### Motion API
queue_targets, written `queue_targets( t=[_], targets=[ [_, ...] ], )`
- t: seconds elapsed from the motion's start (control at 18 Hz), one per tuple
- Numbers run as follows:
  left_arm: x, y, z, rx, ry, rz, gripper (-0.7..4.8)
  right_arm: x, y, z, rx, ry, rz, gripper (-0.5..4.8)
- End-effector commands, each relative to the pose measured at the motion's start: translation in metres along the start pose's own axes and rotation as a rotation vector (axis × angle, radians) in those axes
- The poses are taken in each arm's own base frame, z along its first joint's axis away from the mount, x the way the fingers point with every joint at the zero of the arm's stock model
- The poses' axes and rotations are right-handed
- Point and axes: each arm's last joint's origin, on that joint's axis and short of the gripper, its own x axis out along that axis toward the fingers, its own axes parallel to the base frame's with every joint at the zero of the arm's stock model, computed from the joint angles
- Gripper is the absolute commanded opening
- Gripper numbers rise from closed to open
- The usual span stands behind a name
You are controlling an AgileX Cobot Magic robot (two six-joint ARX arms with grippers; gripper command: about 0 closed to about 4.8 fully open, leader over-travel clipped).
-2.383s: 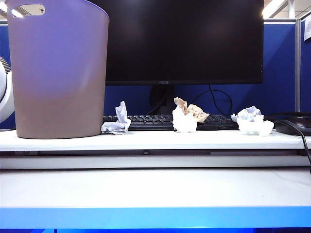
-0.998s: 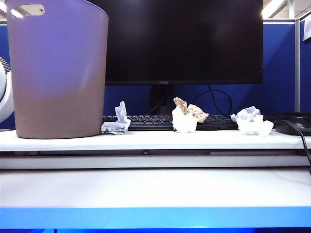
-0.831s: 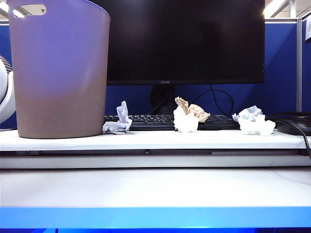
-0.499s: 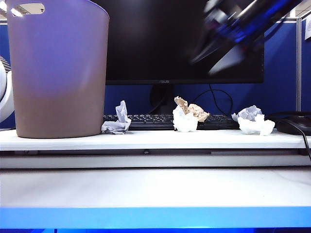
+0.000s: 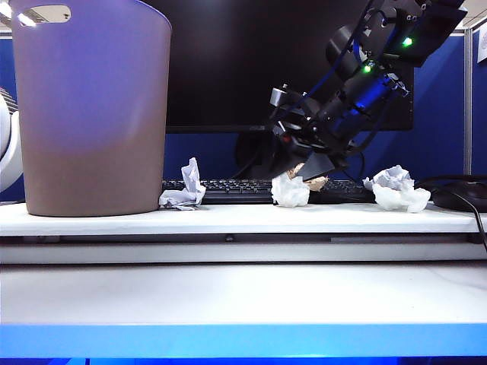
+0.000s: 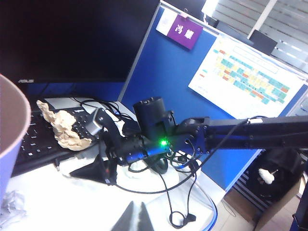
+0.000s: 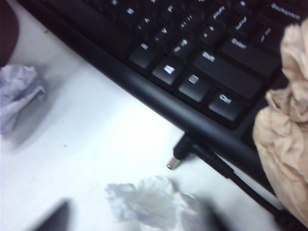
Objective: Pick up all paper balls from the table and place them in the pink trash can.
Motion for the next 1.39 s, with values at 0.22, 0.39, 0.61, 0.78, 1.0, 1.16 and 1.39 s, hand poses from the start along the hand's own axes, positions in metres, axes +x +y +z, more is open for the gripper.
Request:
queue_targets(
  t=[0.22,0.39,0.61,0.78,1.0,1.16,1.39],
  targets=[
    [-0.002,-0.003,0.002,0.046,-0.013,-0.009,-0.05,0.000,0.000,0.008,-0.013,-0.034,0.020,-0.01],
    [-0.002,-0.002,0.001,0.060,-0.004,-0.002,-0.05,-0.023,0.012,0.053,-0.058,-0.170,0.100,-0.01],
    [-0.002,0.000,-0.005,0.047,0.041,0.016,-0.05,-0.084,0.065,0.166,-0.158,-0.511,0.270,-0.01],
    [-0.002,0.000,-0.006,0.041,0.055,0.019,-0.05,-0.092,0.126,0.207,-0.268,-0.634,0.461,-0.01],
    [-0.002,0.000,-0.007,0.046,0.060,0.011,-0.05,-0.059,0.163,0.208,-0.239,-0.621,0.395,4.79],
    [-0.002,0.000,-0.007,0.057,0.059,0.013,-0.05,-0.099,0.135,0.212,-0.196,-0.585,0.300,4.79],
    [-0.002,0.000,-0.006,0.081,0.049,0.020,-0.05,-0.114,0.081,0.164,-0.133,-0.077,0.110,4.79]
  ],
)
